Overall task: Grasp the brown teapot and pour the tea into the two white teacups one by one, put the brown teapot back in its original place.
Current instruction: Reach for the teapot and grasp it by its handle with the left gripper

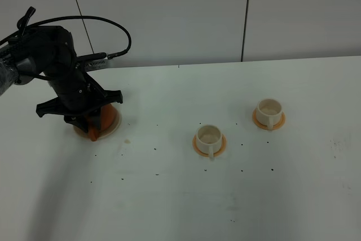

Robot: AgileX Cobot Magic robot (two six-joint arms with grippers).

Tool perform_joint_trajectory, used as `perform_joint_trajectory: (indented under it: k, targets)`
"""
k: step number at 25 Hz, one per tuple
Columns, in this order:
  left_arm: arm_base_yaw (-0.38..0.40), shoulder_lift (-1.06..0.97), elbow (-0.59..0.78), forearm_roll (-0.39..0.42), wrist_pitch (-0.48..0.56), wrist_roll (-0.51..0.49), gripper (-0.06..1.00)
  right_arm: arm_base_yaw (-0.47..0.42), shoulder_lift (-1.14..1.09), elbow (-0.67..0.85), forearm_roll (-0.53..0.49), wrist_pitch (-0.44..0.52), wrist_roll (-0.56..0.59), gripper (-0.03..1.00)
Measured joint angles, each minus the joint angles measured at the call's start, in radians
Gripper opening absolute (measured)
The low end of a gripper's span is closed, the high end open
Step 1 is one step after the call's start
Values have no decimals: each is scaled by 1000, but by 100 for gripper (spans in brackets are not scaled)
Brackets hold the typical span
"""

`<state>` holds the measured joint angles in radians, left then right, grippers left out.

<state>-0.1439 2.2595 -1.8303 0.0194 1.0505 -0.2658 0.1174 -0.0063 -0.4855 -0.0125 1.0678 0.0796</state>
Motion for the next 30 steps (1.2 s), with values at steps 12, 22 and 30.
perform_joint_trajectory:
  k: [12,22,30]
  targets:
    - [-5,0,0,27,3,1,25,0,0,0,0,0,0,23]
    - [-5,0,0,27,4,1,23,0,0,0,0,0,0,23]
    - [-8,0,0,37,8,41,17,0,0,0,0,0,0,23]
